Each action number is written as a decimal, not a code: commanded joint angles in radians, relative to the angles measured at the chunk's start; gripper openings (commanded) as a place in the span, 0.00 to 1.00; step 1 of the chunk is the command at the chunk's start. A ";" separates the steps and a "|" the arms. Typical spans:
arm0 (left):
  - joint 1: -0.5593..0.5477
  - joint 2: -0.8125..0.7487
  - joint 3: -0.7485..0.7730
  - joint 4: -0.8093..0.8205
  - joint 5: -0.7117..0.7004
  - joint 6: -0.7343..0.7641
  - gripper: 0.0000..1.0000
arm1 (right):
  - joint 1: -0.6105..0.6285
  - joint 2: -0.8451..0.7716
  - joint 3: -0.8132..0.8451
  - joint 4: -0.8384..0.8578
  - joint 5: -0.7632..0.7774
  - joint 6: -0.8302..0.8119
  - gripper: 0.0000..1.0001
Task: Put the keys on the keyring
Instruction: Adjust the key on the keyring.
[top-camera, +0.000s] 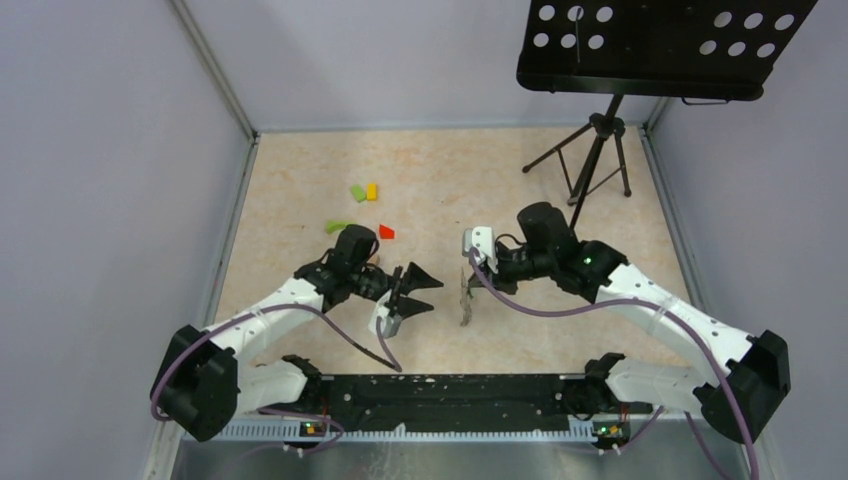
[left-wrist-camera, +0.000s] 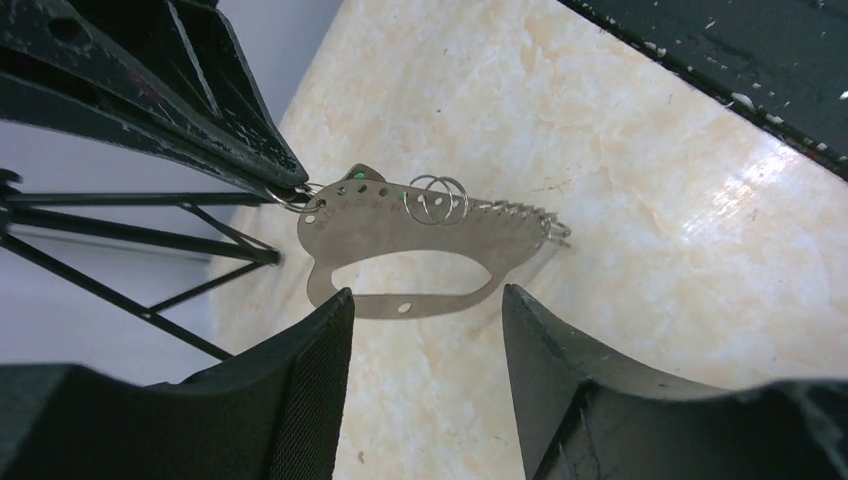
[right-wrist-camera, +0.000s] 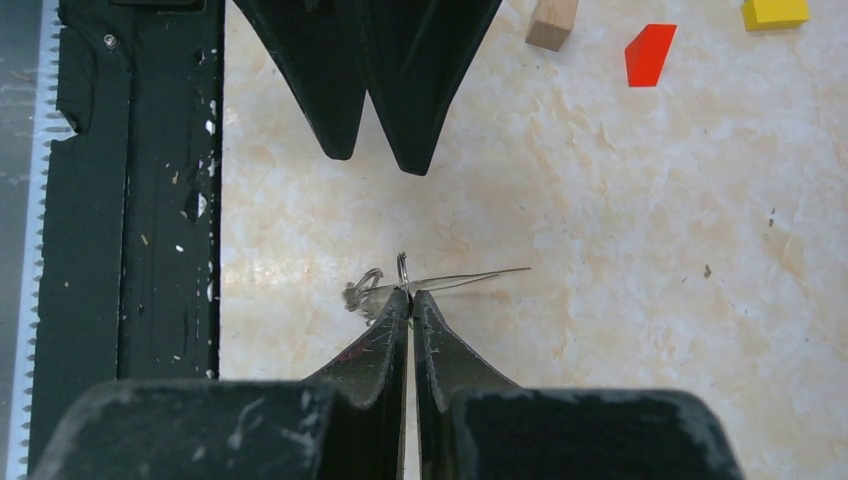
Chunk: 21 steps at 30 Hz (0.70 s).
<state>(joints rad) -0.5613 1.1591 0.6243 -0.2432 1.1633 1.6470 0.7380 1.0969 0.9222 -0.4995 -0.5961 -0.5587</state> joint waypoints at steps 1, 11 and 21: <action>0.001 0.025 0.034 0.128 0.028 -0.319 0.56 | 0.021 0.012 0.029 0.045 -0.001 -0.030 0.00; -0.024 0.056 0.008 0.615 -0.009 -1.137 0.41 | 0.036 0.080 0.081 0.050 0.049 -0.023 0.00; -0.043 0.136 0.005 0.735 -0.026 -1.366 0.35 | 0.041 0.093 0.109 0.067 0.048 0.016 0.00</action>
<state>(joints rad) -0.5957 1.2705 0.6296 0.3950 1.1488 0.4137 0.7700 1.1885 0.9703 -0.4820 -0.5316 -0.5598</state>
